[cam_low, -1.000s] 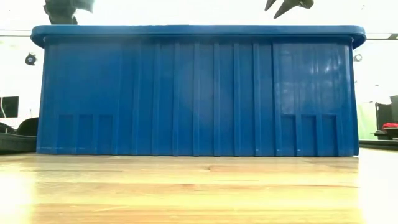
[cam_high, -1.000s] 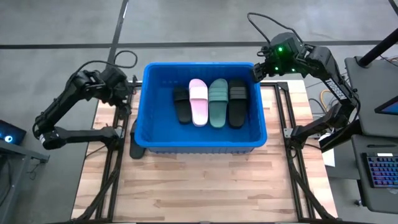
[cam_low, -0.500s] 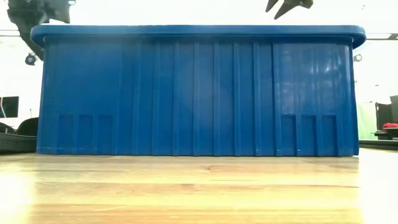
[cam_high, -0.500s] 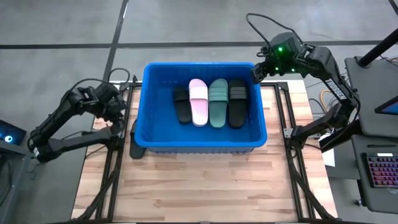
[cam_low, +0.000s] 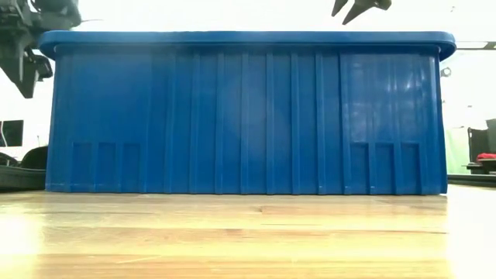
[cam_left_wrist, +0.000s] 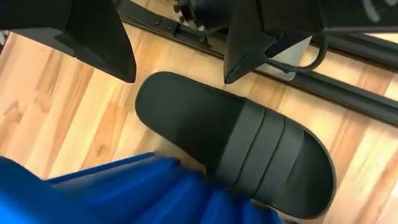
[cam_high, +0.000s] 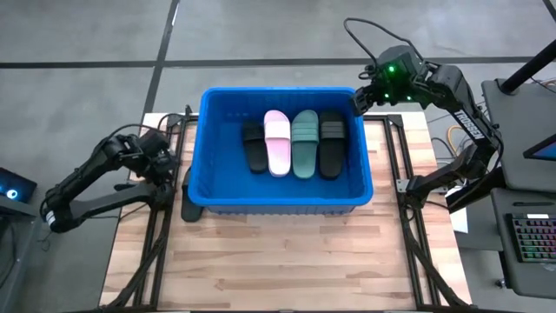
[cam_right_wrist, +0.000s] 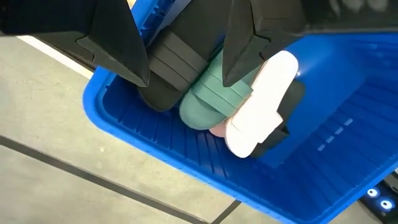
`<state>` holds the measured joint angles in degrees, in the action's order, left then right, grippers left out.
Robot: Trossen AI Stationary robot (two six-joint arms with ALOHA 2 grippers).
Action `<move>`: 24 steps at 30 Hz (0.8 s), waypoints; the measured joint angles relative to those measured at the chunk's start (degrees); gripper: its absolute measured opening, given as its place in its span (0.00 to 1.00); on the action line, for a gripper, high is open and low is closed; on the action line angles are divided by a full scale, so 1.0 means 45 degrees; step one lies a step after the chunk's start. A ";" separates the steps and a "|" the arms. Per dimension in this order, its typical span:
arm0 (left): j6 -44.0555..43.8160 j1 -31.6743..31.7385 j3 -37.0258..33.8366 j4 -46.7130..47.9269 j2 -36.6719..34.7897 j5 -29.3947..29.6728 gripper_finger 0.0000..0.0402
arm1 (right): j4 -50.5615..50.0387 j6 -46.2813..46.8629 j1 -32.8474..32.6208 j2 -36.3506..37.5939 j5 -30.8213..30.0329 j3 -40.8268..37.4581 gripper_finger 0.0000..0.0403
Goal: Pick and place slides into bin
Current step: Put the black slide into the blue bin
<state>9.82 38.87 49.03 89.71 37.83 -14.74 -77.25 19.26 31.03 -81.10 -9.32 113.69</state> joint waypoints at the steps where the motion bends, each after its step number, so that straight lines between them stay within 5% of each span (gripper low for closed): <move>1: 0.0017 -0.0004 -0.0091 -0.0152 0.0056 -0.0002 0.57 | 0.0000 0.0011 0.0000 0.0000 -0.0071 -0.0003 0.48; 12: -0.1259 -0.0331 -0.0288 -0.0477 0.0693 0.2849 0.57 | 0.0000 0.0037 0.0000 0.0000 -0.0650 -0.0010 0.48; 20: -0.1071 -0.0874 0.1320 -0.0354 0.2233 0.2917 0.56 | 0.0000 -0.0062 0.0000 0.0005 -0.0655 -0.0006 0.48; 24: -0.1440 -0.2154 0.1955 -0.0913 0.1949 0.4957 0.50 | 0.0000 -0.0127 0.0000 0.0005 -0.1048 -0.0009 0.48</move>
<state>3.34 29.18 57.82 85.60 46.60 7.56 -77.25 18.69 31.03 -81.08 -14.04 113.65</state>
